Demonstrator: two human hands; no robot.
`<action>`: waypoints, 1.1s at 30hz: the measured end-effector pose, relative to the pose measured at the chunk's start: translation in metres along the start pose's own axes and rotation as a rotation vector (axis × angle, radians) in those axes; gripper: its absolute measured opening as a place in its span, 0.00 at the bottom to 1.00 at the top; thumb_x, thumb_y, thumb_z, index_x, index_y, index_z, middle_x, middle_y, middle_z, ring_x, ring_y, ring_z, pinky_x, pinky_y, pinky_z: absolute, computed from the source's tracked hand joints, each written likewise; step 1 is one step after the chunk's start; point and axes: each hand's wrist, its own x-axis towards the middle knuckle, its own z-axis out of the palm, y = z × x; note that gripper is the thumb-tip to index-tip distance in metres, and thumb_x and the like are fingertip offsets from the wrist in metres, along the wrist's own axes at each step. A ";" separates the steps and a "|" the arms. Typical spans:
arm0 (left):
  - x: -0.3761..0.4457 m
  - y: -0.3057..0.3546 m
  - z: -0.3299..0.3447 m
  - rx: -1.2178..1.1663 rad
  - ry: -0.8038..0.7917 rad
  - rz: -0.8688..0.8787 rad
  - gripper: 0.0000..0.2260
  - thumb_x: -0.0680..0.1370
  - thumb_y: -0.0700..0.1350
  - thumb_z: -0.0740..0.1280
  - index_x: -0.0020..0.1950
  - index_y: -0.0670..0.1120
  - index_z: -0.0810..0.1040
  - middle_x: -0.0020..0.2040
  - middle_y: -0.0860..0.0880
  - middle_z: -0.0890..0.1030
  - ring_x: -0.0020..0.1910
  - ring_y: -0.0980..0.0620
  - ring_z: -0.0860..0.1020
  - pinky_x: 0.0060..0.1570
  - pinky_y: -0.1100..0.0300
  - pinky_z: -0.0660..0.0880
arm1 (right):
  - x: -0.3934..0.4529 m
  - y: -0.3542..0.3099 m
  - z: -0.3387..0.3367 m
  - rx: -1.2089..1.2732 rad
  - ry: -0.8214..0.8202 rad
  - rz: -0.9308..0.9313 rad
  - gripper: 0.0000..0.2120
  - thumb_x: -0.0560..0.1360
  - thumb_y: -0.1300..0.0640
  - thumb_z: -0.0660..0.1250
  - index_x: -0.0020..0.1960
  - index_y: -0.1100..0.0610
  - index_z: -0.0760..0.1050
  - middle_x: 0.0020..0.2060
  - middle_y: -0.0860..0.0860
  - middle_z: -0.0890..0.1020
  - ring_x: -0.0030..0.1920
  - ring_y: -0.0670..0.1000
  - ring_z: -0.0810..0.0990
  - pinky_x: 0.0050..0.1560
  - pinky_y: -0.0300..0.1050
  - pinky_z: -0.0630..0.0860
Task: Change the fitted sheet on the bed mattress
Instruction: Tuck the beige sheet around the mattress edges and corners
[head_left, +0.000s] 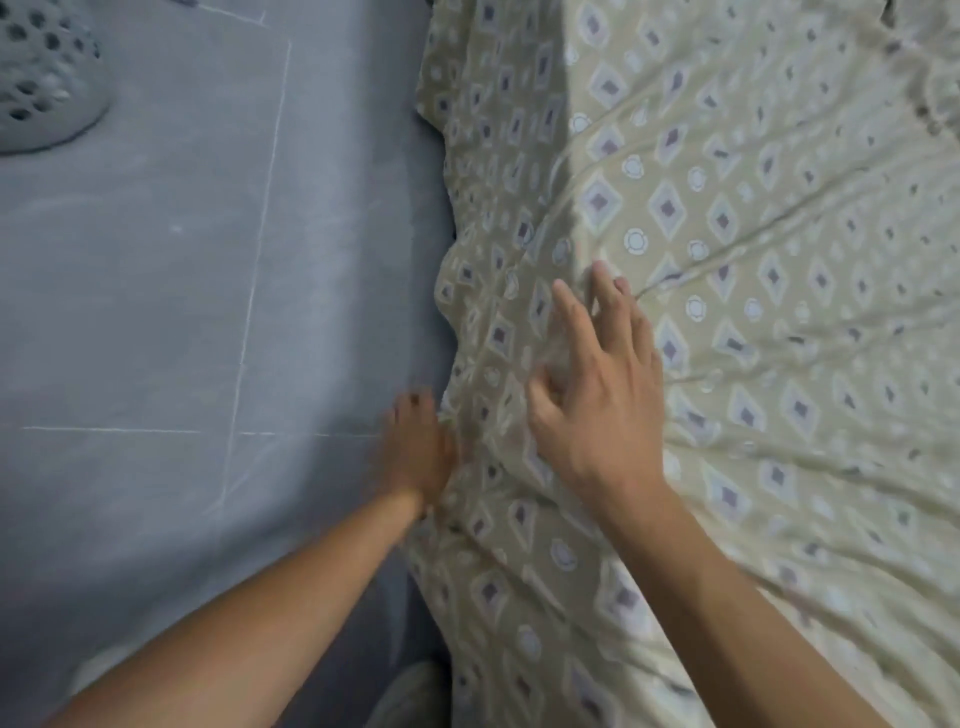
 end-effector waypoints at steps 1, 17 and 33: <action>-0.007 0.022 -0.026 -0.029 0.096 0.080 0.21 0.79 0.47 0.61 0.72 0.43 0.72 0.63 0.39 0.74 0.61 0.35 0.76 0.58 0.43 0.74 | -0.012 0.006 -0.004 0.034 0.006 0.043 0.33 0.79 0.50 0.64 0.83 0.49 0.61 0.85 0.52 0.55 0.84 0.55 0.52 0.82 0.58 0.56; -0.106 0.223 -0.092 0.696 -0.405 1.153 0.31 0.81 0.69 0.51 0.84 0.61 0.58 0.86 0.48 0.53 0.85 0.41 0.46 0.79 0.31 0.41 | -0.243 0.076 -0.053 0.181 -0.022 0.823 0.32 0.80 0.46 0.66 0.82 0.52 0.64 0.82 0.57 0.62 0.79 0.60 0.63 0.77 0.60 0.65; -0.191 0.264 0.014 0.728 -0.786 1.970 0.33 0.82 0.69 0.56 0.85 0.59 0.56 0.86 0.51 0.53 0.85 0.45 0.48 0.78 0.32 0.50 | -0.412 0.032 -0.051 0.194 0.265 1.432 0.27 0.80 0.53 0.69 0.77 0.56 0.71 0.78 0.58 0.67 0.77 0.61 0.67 0.74 0.61 0.68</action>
